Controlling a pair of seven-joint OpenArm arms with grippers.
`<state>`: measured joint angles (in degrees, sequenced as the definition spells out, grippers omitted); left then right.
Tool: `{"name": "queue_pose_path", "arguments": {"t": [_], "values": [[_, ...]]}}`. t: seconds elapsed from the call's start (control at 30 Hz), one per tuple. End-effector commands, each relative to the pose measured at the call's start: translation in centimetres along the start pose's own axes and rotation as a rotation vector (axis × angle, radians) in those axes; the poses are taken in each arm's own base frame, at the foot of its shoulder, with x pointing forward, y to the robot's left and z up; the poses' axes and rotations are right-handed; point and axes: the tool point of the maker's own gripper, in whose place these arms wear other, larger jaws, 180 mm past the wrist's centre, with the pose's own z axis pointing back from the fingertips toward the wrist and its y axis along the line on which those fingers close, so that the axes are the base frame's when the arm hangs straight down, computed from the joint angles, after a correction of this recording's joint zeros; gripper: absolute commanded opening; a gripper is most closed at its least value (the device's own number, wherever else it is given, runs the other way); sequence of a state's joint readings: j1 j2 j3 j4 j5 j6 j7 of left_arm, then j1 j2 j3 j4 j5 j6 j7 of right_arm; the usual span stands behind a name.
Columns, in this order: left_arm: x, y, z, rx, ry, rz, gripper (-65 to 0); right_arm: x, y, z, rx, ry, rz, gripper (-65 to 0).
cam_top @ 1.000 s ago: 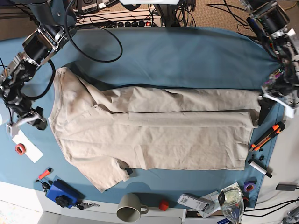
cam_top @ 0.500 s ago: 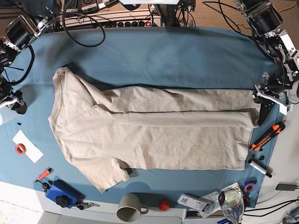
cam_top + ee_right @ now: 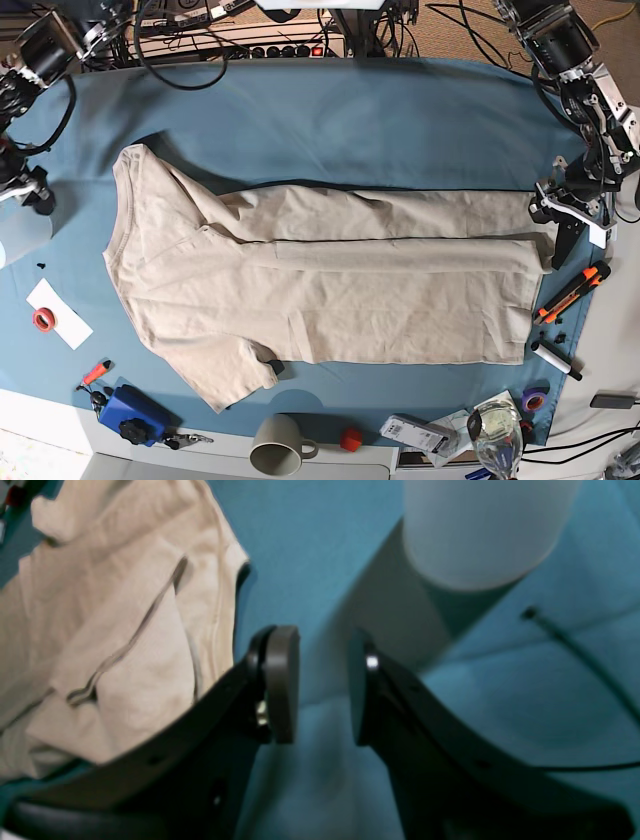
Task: Fold the T-shirt properly
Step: 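Release the folded edge and raise both grippers away, then grasp the folded edge again with both grippers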
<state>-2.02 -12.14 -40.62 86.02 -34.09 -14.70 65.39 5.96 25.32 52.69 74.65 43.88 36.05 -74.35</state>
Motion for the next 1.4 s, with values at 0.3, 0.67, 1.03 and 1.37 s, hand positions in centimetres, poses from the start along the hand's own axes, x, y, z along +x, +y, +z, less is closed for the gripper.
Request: {"name": "queue_pose_path", "arguments": {"t": [0.3, 0.67, 1.03, 1.37], "values": [[-0.3, -1.3, 0.3, -0.08, 0.019, -0.007, -34.5, -0.3, 2.8, -1.5, 0.086, -0.029, -0.004, -47.8], [-0.3, -1.4, 0.3, -0.089, 0.016, -0.005, -34.5, -6.7, 6.6, -5.4, 0.114, 0.155, 0.019, -47.8], [-0.2, -1.6, 0.3, -0.097, 0.012, -0.024, -34.5, -14.5, 6.7, -4.9, 0.112, 0.313, -0.026, -47.8], [-0.2, -1.6, 0.3, -0.098, 0.011, -0.024, -34.5, -17.5, 5.6, -3.4, 0.103, 0.361, -0.036, -47.8]]}}
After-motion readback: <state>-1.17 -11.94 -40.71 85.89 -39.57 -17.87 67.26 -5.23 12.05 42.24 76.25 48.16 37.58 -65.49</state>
